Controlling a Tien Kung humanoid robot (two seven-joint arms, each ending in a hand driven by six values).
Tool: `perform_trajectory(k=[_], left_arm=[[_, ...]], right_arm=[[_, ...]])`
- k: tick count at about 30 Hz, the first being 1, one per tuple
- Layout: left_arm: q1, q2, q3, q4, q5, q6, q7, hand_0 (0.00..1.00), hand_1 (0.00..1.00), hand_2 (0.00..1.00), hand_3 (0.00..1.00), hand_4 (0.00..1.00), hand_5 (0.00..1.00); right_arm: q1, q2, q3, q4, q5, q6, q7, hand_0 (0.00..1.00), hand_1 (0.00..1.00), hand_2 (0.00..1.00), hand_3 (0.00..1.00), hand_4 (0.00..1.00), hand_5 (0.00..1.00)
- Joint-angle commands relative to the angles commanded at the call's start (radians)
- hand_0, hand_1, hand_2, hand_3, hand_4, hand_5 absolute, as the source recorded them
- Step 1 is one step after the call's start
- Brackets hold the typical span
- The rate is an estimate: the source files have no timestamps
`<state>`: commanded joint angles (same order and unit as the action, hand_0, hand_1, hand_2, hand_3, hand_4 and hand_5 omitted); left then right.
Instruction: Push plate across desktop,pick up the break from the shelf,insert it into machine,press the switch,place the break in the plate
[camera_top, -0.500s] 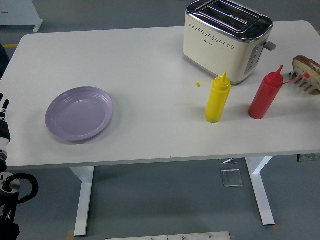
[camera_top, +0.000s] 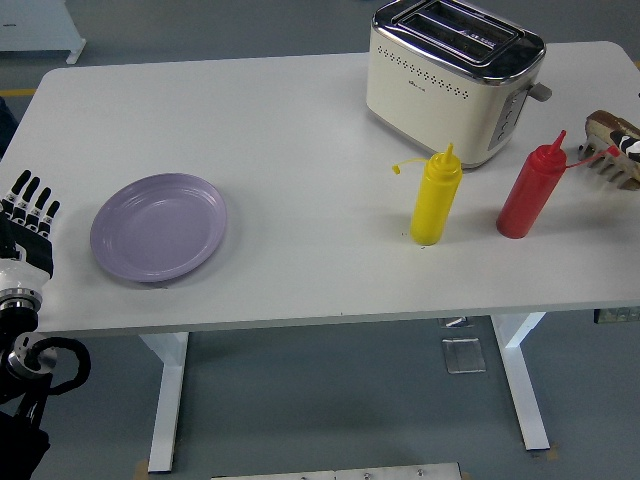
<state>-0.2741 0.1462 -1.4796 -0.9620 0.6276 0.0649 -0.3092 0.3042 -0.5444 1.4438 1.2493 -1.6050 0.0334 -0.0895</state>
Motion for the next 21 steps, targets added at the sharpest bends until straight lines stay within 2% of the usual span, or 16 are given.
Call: perform_trajectory(k=[8, 13, 21], left_arm=[[-0.037, -0.005, 0.055, 0.053, -0.017, -0.023, -0.004, 0.933, 0.909, 0.891, 0.81, 0.606, 0.998], [-0.072, -0.01, 0.094, 0.092, -0.036, -0.036, -0.008, 0.933, 0.909, 0.891, 0.81, 0.606, 0.998], [-0.115, -0.027, 0.144, 0.12, -0.057, -0.049, -0.012, 0.931, 0.907, 0.887, 0.81, 0.609, 0.998]], right_arm=[[0.012, 0.002, -0.019, -0.008, -0.162, 0.014, -0.009, 0.898, 0.864, 0.878, 0.882, 0.766, 0.319], [0.029, 0.006, -0.039, -0.03, -0.186, 0.002, -0.014, 0.898, 0.864, 0.878, 0.882, 0.766, 0.319], [0.066, 0.015, -0.074, -0.08, -0.205, -0.033, -0.022, 0.87, 0.822, 0.858, 0.873, 0.763, 0.314]])
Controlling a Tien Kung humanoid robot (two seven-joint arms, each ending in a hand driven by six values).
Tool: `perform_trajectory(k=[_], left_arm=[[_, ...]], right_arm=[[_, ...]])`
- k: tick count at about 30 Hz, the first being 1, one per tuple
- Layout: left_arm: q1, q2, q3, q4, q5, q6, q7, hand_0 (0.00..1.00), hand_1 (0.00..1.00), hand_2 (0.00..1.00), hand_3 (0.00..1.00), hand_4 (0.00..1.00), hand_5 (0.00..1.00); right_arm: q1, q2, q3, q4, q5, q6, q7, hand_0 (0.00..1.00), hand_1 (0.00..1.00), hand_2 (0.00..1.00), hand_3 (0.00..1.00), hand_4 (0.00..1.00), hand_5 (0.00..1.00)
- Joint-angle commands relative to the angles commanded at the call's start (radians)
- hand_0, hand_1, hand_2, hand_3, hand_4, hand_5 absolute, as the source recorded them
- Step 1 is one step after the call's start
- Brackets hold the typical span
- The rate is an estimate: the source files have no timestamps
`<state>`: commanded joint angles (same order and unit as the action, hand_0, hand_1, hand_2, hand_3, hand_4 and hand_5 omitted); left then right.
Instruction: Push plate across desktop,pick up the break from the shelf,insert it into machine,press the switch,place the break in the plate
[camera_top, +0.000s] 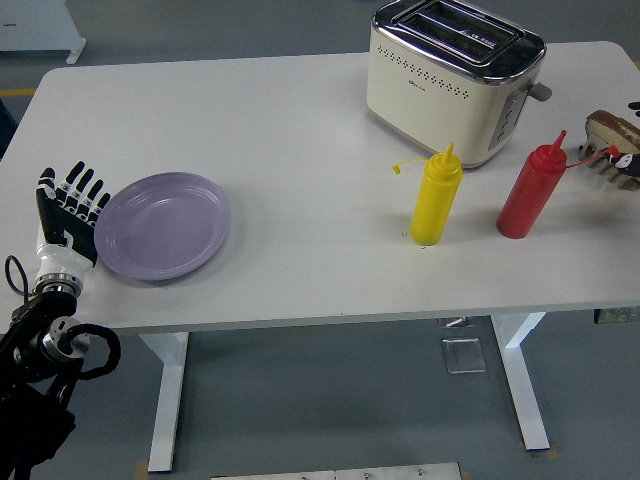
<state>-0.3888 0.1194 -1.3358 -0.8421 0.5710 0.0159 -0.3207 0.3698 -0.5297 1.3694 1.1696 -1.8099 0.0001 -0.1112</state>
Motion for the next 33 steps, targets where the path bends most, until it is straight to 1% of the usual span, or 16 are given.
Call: perform_trajectory(k=[4, 5, 10, 11, 16, 17, 22, 23, 28, 29, 33], left_arm=[[-0.02, -0.01, 0.034, 0.014, -0.008, -0.008, 0.003, 0.931, 0.907, 0.887, 0.81, 0.609, 0.998], [-0.024, -0.012, 0.041, 0.018, -0.01, -0.009, 0.003, 0.929, 0.907, 0.886, 0.81, 0.607, 0.998], [-0.036, -0.021, 0.072, 0.032, -0.021, -0.015, 0.005, 0.929, 0.907, 0.886, 0.81, 0.607, 0.998], [-0.037, -0.022, 0.079, 0.034, -0.024, -0.017, 0.005, 0.927, 0.906, 0.885, 0.81, 0.602, 0.998], [-0.049, -0.027, 0.115, 0.048, -0.038, -0.023, 0.007, 0.927, 0.906, 0.885, 0.81, 0.602, 0.998], [-0.052, -0.028, 0.122, 0.051, -0.04, -0.024, 0.007, 0.923, 0.903, 0.882, 0.809, 0.601, 0.998], [-0.073, -0.035, 0.165, 0.074, -0.056, -0.032, 0.009, 0.923, 0.903, 0.882, 0.809, 0.601, 0.998], [-0.076, -0.036, 0.172, 0.078, -0.059, -0.034, 0.01, 0.92, 0.901, 0.88, 0.809, 0.601, 0.998], [-0.098, -0.049, 0.205, 0.103, -0.074, -0.04, 0.012, 0.92, 0.901, 0.88, 0.809, 0.601, 0.998], [-0.103, -0.054, 0.212, 0.107, -0.077, -0.042, 0.012, 0.916, 0.899, 0.88, 0.808, 0.601, 0.998], [-0.121, -0.071, 0.239, 0.118, -0.088, -0.046, 0.013, 0.916, 0.899, 0.88, 0.808, 0.601, 0.998]], right_arm=[[0.025, 0.007, -0.02, -0.031, -0.011, -0.026, -0.005, 0.87, 0.822, 0.858, 0.873, 0.763, 0.314], [0.031, 0.008, -0.025, -0.039, -0.014, -0.033, -0.006, 0.774, 0.765, 0.781, 0.814, 0.745, 0.3], [0.058, 0.013, -0.047, -0.072, -0.024, -0.062, -0.011, 0.774, 0.765, 0.781, 0.814, 0.745, 0.3], [0.063, 0.014, -0.051, -0.078, -0.025, -0.065, -0.012, 0.692, 0.705, 0.717, 0.768, 0.719, 0.277], [0.082, 0.02, -0.067, -0.107, -0.033, -0.076, -0.013, 0.692, 0.705, 0.717, 0.768, 0.719, 0.277], [0.085, 0.021, -0.069, -0.112, -0.034, -0.077, -0.013, 0.607, 0.652, 0.657, 0.721, 0.677, 0.239], [0.097, 0.029, -0.085, -0.138, -0.043, -0.084, -0.017, 0.607, 0.652, 0.657, 0.721, 0.677, 0.239], [0.099, 0.03, -0.088, -0.142, -0.044, -0.086, -0.017, 0.548, 0.608, 0.619, 0.678, 0.609, 0.171], [0.109, 0.036, -0.103, -0.161, -0.059, -0.11, -0.015, 0.548, 0.608, 0.619, 0.678, 0.609, 0.171], [0.111, 0.036, -0.107, -0.165, -0.061, -0.116, -0.014, 0.473, 0.553, 0.566, 0.607, 0.525, 0.107], [0.121, 0.037, -0.12, -0.177, -0.07, -0.139, -0.007, 0.473, 0.553, 0.566, 0.607, 0.525, 0.107]])
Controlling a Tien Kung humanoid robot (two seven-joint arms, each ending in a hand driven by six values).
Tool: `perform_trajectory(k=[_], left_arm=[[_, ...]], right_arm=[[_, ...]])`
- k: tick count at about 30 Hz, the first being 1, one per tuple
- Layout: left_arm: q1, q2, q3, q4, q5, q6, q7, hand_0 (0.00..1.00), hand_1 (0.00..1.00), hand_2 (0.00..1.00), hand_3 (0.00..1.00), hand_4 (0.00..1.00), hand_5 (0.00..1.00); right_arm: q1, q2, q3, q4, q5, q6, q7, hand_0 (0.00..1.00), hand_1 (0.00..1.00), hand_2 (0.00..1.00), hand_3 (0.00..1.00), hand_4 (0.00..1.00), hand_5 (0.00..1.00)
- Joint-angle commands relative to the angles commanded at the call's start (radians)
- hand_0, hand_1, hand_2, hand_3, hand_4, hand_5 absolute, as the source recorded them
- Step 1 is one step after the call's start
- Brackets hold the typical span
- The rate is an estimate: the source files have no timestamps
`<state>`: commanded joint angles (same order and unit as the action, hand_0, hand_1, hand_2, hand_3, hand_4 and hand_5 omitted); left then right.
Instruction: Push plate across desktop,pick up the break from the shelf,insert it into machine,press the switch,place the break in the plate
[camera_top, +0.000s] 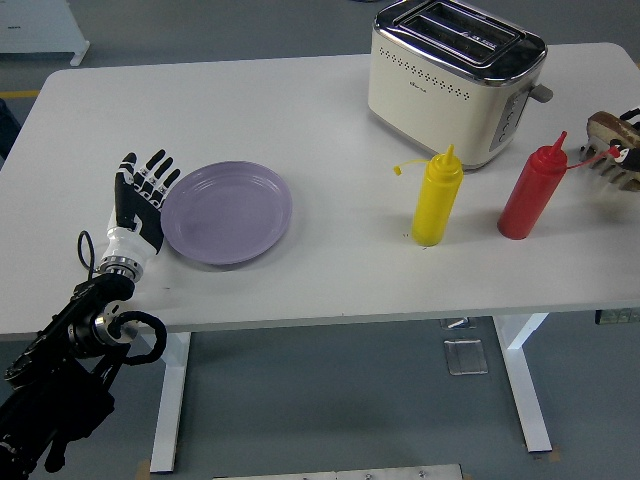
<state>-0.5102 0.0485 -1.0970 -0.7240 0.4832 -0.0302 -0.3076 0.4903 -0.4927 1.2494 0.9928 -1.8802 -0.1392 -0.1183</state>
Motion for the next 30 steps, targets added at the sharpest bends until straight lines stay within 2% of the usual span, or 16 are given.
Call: perform_trajectory(k=[1, 2, 7, 8, 9, 14, 15, 30], left_arm=[[-0.006, -0.007, 0.009, 0.003, -0.003, -0.001, 0.0, 0.916, 0.899, 0.88, 0.808, 0.601, 0.998], [-0.01, -0.012, 0.017, 0.004, -0.005, -0.001, 0.0, 0.912, 0.898, 0.879, 0.808, 0.6, 0.998], [-0.031, -0.037, 0.057, 0.018, -0.018, -0.005, 0.001, 0.912, 0.898, 0.879, 0.808, 0.6, 0.998], [-0.035, -0.043, 0.066, 0.023, -0.021, -0.006, 0.001, 0.91, 0.897, 0.879, 0.808, 0.598, 0.998], [-0.04, -0.049, 0.078, 0.029, -0.025, -0.007, 0.001, 0.91, 0.897, 0.879, 0.808, 0.598, 0.998], [-0.052, -0.049, 0.12, 0.045, -0.041, -0.01, 0.0, 0.91, 0.897, 0.879, 0.808, 0.598, 0.998], [-0.053, -0.049, 0.126, 0.047, -0.043, -0.01, 0.0, 0.908, 0.895, 0.878, 0.808, 0.597, 0.998], [-0.088, -0.049, 0.222, 0.064, -0.088, -0.017, 0.0, 0.906, 0.893, 0.877, 0.808, 0.599, 0.998]], right_arm=[[0.002, 0.0, -0.003, -0.002, -0.002, -0.009, 0.001, 0.473, 0.553, 0.566, 0.607, 0.525, 0.107], [0.004, -0.001, -0.006, -0.003, -0.002, -0.018, 0.002, 0.378, 0.462, 0.514, 0.537, 0.427, 0.072], [0.014, -0.002, -0.019, -0.009, -0.001, -0.052, 0.003, 0.378, 0.462, 0.514, 0.537, 0.427, 0.072], [0.016, -0.002, -0.022, -0.011, -0.001, -0.057, 0.003, 0.341, 0.443, 0.494, 0.522, 0.374, 0.041], [0.018, -0.001, -0.025, -0.012, -0.001, -0.064, 0.003, 0.341, 0.443, 0.494, 0.522, 0.374, 0.041], [0.018, -0.004, -0.031, 0.003, 0.002, -0.092, 0.005, 0.341, 0.443, 0.494, 0.522, 0.374, 0.041], [0.017, -0.005, -0.03, 0.008, 0.002, -0.097, 0.006, 0.361, 0.435, 0.482, 0.514, 0.315, 0.018], [0.041, -0.033, 0.023, 0.191, 0.012, -0.172, 0.003, 0.367, 0.423, 0.467, 0.505, 0.28, 0.004]])
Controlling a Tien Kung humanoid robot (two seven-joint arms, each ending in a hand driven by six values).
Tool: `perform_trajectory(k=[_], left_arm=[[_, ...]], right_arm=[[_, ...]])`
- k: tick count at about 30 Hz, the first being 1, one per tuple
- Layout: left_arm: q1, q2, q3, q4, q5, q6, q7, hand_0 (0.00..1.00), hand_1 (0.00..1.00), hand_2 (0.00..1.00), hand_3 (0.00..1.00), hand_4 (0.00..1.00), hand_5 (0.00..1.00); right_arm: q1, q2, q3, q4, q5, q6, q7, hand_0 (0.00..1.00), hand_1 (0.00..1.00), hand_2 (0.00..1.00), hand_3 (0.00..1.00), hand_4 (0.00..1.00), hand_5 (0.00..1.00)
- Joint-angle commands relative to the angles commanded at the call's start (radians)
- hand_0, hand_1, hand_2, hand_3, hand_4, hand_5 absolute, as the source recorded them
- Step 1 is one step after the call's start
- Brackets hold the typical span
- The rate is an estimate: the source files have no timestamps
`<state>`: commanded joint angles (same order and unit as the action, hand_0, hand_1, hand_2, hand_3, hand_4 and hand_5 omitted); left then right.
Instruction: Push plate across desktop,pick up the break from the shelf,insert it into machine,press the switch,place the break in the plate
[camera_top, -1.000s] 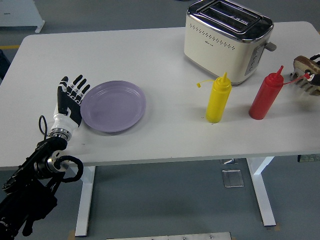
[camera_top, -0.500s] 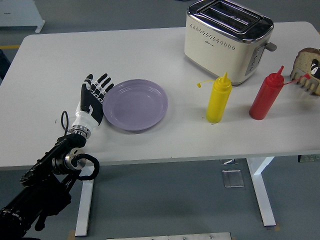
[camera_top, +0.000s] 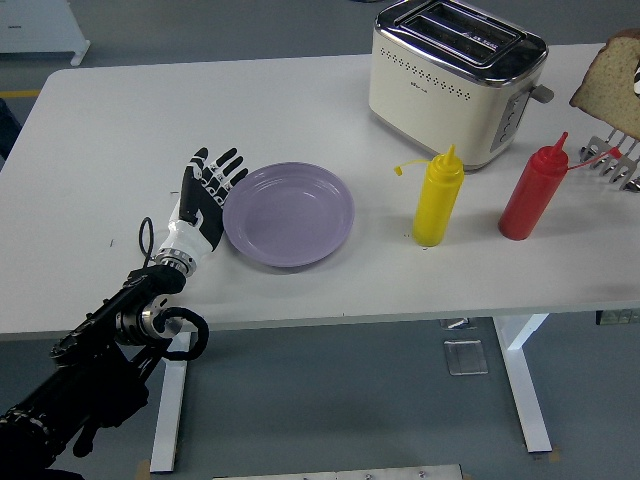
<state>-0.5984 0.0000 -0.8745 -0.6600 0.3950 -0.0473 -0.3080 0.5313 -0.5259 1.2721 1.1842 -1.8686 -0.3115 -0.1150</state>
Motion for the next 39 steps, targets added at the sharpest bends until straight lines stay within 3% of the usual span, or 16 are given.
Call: perform_trajectory(k=[12, 20, 25, 31, 39], left_arm=[[-0.029, 0.0, 0.056, -0.004, -0.034, -0.008, 0.001, 0.904, 0.892, 0.877, 0.809, 0.598, 0.998], [-0.048, 0.0, 0.081, -0.026, -0.04, -0.006, 0.002, 0.904, 0.893, 0.877, 0.808, 0.597, 0.998], [-0.036, 0.0, 0.049, -0.113, 0.001, 0.039, -0.018, 0.9, 0.892, 0.873, 0.806, 0.598, 0.998], [-0.002, 0.0, -0.058, -0.244, 0.066, 0.122, -0.055, 0.887, 0.883, 0.867, 0.794, 0.597, 0.998], [0.041, 0.0, -0.212, -0.425, 0.117, 0.173, -0.066, 0.877, 0.876, 0.865, 0.793, 0.596, 0.998]], right_arm=[[0.127, 0.036, -0.014, 0.09, 0.001, -0.07, -0.017, 0.361, 0.41, 0.456, 0.497, 0.266, 0.009], [0.243, 0.087, -0.067, 0.086, 0.023, -0.08, -0.029, 0.36, 0.409, 0.456, 0.496, 0.262, 0.011], [0.309, 0.115, -0.112, 0.051, 0.044, -0.069, -0.033, 0.362, 0.411, 0.456, 0.496, 0.255, 0.009], [0.382, 0.149, -0.169, -0.01, 0.073, -0.051, -0.042, 0.361, 0.412, 0.456, 0.497, 0.254, 0.011], [0.44, 0.186, -0.208, -0.096, 0.104, -0.03, -0.05, 0.36, 0.411, 0.454, 0.5, 0.231, 0.006]])
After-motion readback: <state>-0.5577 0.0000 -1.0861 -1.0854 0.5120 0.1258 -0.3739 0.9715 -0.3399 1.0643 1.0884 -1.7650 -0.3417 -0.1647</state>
